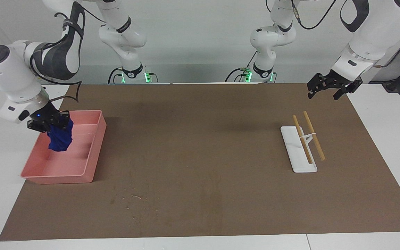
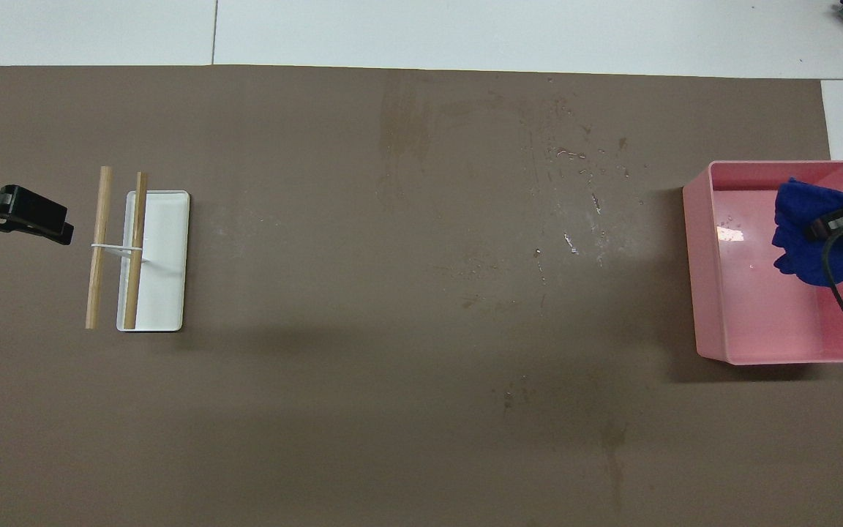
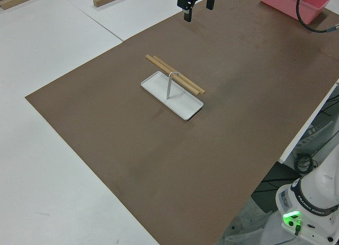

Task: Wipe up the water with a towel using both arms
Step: 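Carry the cloth into the pink bin with the right gripper, then open the right gripper to drop the cloth and raise it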

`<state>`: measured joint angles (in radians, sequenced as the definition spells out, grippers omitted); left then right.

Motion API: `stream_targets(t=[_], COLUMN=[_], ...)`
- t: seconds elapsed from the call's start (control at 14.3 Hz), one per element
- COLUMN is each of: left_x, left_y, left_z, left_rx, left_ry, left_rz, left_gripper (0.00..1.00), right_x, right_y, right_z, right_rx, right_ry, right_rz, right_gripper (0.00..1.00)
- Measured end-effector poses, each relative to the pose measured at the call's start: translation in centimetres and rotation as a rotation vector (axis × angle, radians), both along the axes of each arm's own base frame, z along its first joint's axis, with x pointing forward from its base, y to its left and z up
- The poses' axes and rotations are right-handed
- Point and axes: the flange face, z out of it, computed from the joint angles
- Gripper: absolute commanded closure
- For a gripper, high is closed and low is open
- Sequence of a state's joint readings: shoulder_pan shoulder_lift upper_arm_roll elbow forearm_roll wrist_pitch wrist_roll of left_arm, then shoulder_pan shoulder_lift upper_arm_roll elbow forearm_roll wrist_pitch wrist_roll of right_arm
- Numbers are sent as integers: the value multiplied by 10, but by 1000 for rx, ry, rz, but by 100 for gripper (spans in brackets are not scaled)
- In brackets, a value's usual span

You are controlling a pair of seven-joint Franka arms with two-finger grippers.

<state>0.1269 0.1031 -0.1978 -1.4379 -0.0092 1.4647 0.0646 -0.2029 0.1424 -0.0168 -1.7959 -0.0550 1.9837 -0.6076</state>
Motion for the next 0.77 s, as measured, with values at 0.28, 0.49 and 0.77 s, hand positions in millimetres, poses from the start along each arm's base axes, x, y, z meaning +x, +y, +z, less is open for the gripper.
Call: stream_targets(t=[0.28,0.49,0.77], left_x=[-1,-3,-4], left_y=[0,0,0], left_z=[-6,-5,-6], left_rx=[5,7,8], left_ry=[4,2,3], left_rz=[0,0,0], left_gripper=[0,0,0], right_x=[-4,-11,-38], right_y=[5,13,54], right_z=[2,41,129], right_rx=[-4,-3,10], right_ry=[-10,-13,-30], right_rz=[15,-10,-74], right_gripper=[0,0,0])
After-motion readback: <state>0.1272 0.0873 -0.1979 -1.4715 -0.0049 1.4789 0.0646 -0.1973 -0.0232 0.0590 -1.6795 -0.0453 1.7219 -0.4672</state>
